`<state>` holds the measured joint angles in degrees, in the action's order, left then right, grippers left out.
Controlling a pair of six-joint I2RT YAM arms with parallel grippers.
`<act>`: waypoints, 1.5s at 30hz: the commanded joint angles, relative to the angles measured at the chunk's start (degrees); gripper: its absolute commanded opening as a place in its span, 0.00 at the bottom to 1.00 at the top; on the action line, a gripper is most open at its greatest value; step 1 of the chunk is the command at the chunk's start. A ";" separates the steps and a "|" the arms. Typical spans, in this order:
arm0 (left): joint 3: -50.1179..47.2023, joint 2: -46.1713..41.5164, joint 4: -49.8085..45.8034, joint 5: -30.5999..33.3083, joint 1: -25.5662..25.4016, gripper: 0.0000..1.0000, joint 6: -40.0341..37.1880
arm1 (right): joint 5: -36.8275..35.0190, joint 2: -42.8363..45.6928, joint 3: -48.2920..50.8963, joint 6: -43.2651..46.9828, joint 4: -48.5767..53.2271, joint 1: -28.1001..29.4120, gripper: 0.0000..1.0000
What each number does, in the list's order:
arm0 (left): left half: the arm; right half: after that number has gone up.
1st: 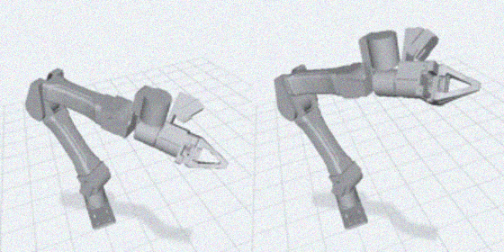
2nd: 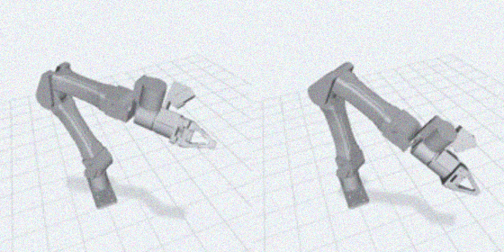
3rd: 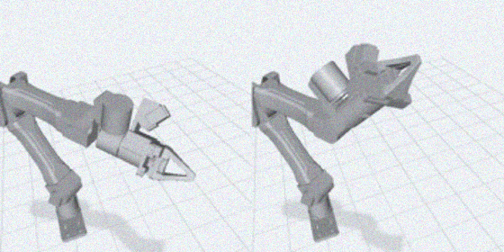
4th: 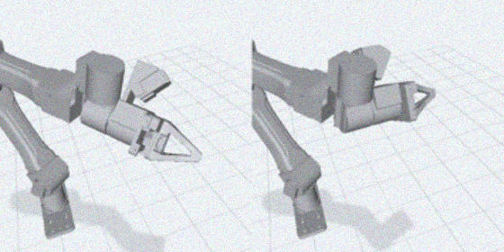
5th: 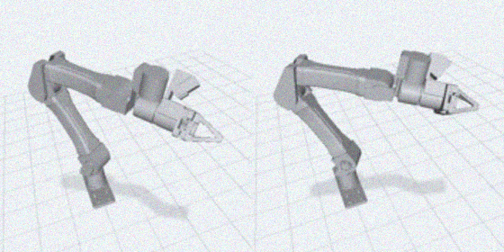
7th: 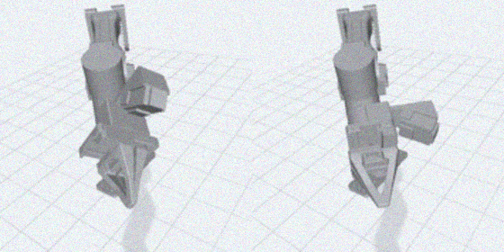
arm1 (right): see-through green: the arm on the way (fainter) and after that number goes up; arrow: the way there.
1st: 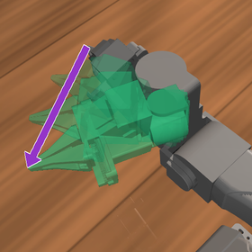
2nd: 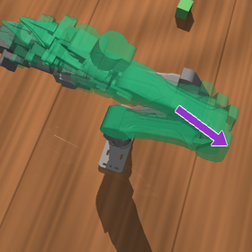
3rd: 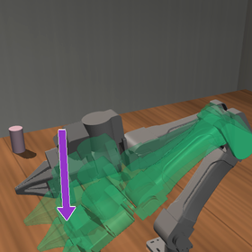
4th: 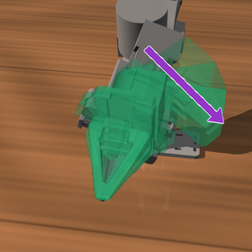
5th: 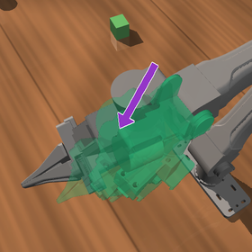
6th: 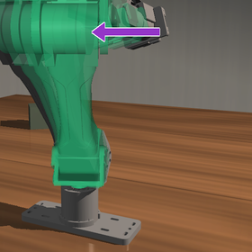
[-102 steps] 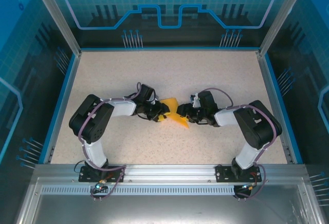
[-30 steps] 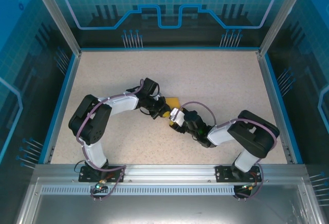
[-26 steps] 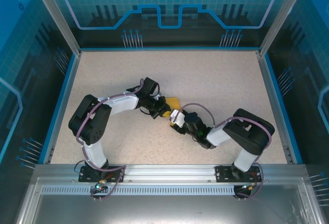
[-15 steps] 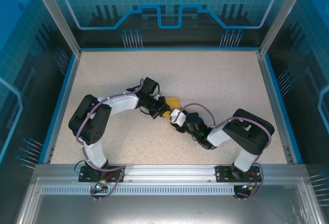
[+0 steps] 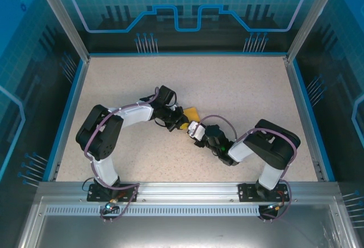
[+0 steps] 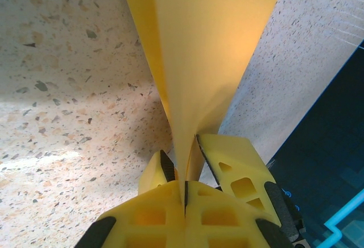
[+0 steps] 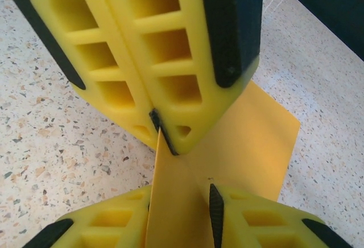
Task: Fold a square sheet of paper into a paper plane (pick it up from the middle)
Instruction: Fold the wing for the fifth time at the center of the table.
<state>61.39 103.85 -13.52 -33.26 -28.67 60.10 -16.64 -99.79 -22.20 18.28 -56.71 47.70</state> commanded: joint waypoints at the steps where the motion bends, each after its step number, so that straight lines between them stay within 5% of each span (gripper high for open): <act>1: 1.27 -0.93 -2.04 0.30 -0.32 0.04 0.82 | 1.22 -1.02 -1.31 0.02 -2.73 0.20 0.32; 14: 1.28 -0.90 -2.37 0.69 -0.24 0.07 0.57 | 2.05 -1.84 -1.11 -2.60 -4.20 -0.31 0.20; 17: 1.70 -1.47 -3.57 1.10 0.29 0.17 -0.23 | 2.98 -1.57 -0.84 -4.17 -3.89 -1.03 0.17; 23: -0.18 -6.18 -4.21 2.55 5.36 0.51 -1.86 | 7.86 1.36 -0.64 -9.51 0.76 -2.42 0.13; 30: -7.30 -11.46 0.95 2.62 11.21 0.66 -2.52 | 12.02 3.34 -0.73 -19.69 4.74 -4.10 0.13; 40: -20.79 -14.67 18.10 1.08 11.11 0.65 0.11 | 18.62 2.69 -1.97 -33.57 7.14 -6.33 0.14; 45: -24.36 -15.13 23.13 -0.22 10.67 0.55 0.24 | 20.65 2.83 -1.89 -39.11 7.05 -7.48 0.15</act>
<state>38.20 90.28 3.33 -31.35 -17.54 60.18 1.26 -97.08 -23.20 -15.05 -50.06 41.28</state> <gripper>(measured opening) 0.560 0.149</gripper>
